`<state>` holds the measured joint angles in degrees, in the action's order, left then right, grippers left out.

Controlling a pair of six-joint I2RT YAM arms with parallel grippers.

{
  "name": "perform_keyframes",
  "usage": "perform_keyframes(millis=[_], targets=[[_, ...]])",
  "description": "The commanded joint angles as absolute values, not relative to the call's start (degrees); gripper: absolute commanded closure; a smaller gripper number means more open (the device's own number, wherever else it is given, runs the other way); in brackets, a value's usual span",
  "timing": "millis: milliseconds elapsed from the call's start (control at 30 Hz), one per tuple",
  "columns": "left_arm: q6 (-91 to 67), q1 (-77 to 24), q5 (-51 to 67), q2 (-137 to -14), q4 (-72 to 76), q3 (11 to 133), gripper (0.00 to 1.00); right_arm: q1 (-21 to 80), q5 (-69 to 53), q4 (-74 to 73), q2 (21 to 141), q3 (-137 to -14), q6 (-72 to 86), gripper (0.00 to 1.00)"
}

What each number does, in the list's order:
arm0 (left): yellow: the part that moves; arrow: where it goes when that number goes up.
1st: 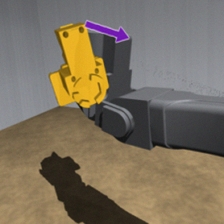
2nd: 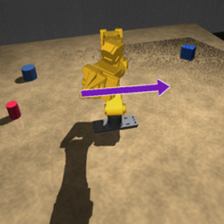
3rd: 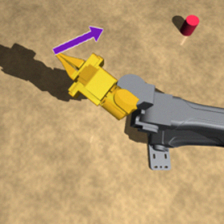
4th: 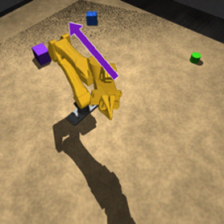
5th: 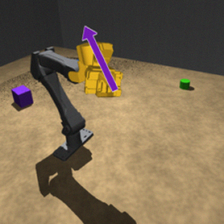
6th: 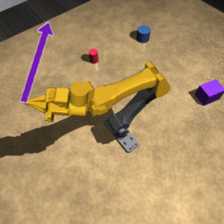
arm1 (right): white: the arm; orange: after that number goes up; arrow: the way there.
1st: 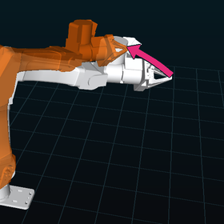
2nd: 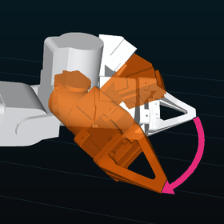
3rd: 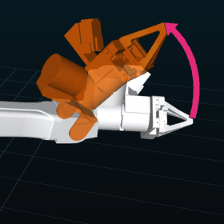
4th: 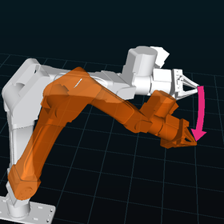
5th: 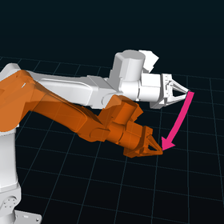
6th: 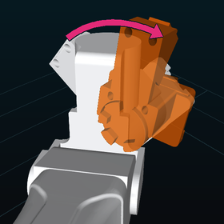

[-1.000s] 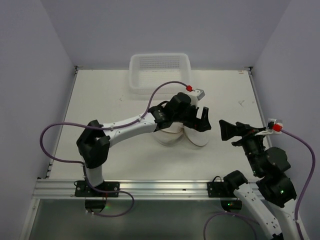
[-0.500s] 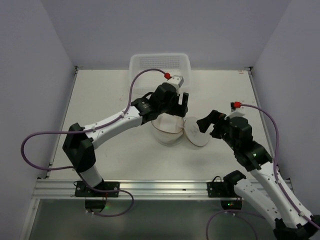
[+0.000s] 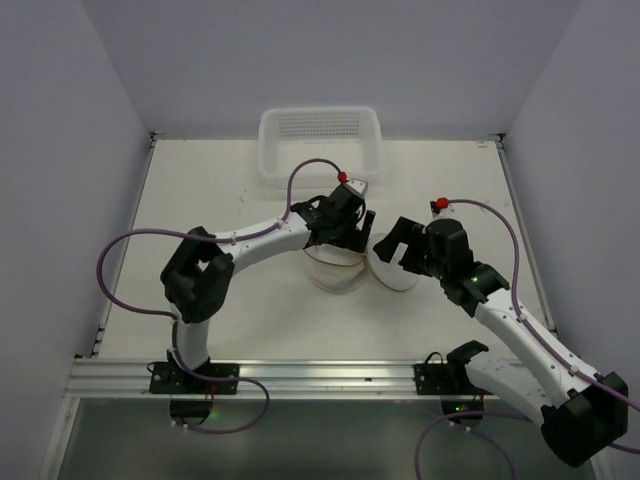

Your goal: Unzip the laundry bag and remove the bra

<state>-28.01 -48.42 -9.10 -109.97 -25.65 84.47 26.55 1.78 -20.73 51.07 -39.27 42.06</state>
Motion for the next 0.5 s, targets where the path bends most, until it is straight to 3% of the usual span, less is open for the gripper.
perform_keyframes(millis=[0,467], targets=[[-29.5,-48.2,-11.3,-108.0,-27.2,83.9,0.06,26.3,0.4,-15.0,53.6,-39.1,43.5,0.01],[-33.4,-46.1,-13.3,-91.9,-21.9,74.4,0.04,26.3,-3.2,-6.9,69.6,-42.6,41.4,0.05]])
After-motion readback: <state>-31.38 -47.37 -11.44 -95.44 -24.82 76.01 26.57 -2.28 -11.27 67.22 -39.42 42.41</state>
